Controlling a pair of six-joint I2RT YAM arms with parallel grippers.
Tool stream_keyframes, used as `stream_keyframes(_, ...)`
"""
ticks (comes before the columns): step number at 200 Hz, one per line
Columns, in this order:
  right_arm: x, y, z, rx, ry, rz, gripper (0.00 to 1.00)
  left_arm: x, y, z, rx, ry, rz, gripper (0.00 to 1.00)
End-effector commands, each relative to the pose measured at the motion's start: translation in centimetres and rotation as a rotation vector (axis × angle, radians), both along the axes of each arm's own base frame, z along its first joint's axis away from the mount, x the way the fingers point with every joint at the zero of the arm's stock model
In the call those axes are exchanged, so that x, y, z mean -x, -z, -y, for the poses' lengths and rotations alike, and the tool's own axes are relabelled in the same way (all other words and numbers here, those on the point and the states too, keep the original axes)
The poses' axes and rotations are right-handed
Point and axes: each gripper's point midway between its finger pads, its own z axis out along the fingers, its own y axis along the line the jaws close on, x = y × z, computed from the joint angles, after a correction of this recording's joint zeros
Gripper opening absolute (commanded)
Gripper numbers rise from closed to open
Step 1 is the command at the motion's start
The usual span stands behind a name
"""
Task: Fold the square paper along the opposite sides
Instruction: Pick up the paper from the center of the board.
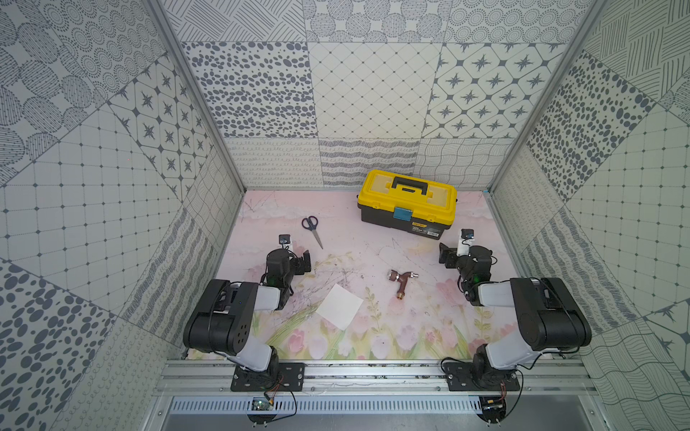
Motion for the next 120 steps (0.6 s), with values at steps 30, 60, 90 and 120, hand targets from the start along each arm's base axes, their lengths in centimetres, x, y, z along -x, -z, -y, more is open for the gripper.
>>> stream_keyframes(30,1.4,-9.4,-7.4,0.138,-0.062,-0.11,0.86,-0.8,-11.0,0.8,0.011,-0.169,-0.058,0.98)
stream_keyframes(60,5.8,-9.8,-17.2,-0.103,-0.231,-0.255,0.89,0.1,-13.5,6.5,0.014,-0.138,-0.17,0.98)
stream_keyframes(90,10.9,-6.9,-24.4,-0.351,-0.398,-0.428,0.85,4.3,-9.2,7.6,0.005,-0.158,-0.48,0.98)
stream_keyframes(120,15.3,-2.7,-28.8,-0.351,-0.516,-0.583,0.85,9.1,-5.2,6.9,0.014,-0.176,-0.673,0.96)
